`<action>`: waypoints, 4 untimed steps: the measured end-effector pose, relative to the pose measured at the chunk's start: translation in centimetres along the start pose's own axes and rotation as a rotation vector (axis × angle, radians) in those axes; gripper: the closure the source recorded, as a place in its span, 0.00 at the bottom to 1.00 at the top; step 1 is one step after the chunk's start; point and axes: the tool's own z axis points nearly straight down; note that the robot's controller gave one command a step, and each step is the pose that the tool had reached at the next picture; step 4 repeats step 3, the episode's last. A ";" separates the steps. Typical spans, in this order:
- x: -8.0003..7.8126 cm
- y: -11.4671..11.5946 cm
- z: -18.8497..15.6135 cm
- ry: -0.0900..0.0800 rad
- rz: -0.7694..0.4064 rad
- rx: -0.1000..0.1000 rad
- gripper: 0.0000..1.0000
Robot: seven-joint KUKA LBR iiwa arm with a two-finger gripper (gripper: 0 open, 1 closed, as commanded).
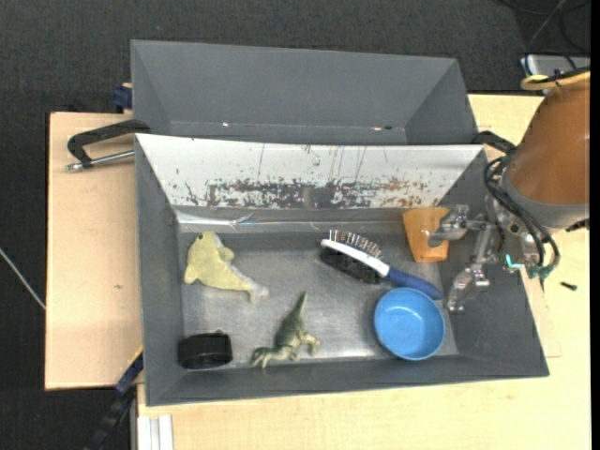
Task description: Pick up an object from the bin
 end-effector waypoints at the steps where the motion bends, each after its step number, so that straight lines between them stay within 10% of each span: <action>1: 1.3 3.8 12.7 -0.005 -0.231 0.001 0.00; 2: 0.4 3.8 12.1 -0.038 -0.231 0.006 1.00; 3: 1.4 5.2 -4.3 -0.021 -0.250 0.005 1.00; 4: 1.4 5.2 -4.3 -0.021 -0.250 0.005 1.00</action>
Offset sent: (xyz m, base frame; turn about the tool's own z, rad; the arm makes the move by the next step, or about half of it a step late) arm -0.0147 0.0374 -0.1283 -0.2305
